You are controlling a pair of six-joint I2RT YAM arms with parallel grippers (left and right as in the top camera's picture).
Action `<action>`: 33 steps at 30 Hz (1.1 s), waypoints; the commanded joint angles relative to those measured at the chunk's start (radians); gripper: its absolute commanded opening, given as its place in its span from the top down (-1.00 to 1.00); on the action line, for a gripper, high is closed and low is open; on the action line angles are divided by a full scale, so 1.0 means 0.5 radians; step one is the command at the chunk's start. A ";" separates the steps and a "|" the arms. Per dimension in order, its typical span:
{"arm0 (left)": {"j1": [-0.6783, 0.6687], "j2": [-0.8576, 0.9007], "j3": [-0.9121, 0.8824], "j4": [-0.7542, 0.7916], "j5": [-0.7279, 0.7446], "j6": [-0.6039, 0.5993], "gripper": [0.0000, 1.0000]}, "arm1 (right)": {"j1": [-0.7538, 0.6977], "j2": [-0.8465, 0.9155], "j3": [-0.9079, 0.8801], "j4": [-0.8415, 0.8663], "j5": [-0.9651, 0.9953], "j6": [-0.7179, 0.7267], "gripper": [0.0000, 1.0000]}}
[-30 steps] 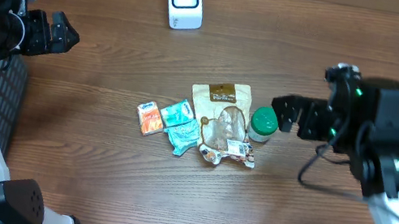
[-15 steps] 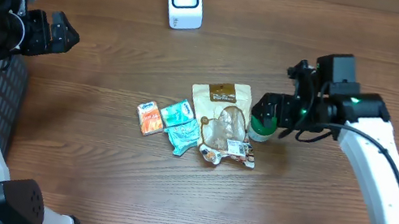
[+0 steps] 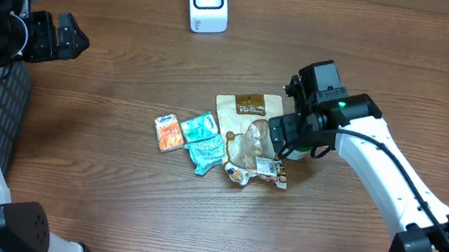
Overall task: Scan the item barcode
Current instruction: 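Lower the right gripper around the jar and close on it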
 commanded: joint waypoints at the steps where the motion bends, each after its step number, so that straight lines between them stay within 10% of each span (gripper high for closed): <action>1: -0.010 -0.004 0.018 0.003 0.008 0.047 -0.99 | -0.016 0.090 0.012 0.002 0.079 0.046 -1.00; 33: -0.010 -0.004 0.018 0.003 0.008 0.047 -0.99 | -0.016 0.048 0.343 -0.390 -0.016 0.435 -1.00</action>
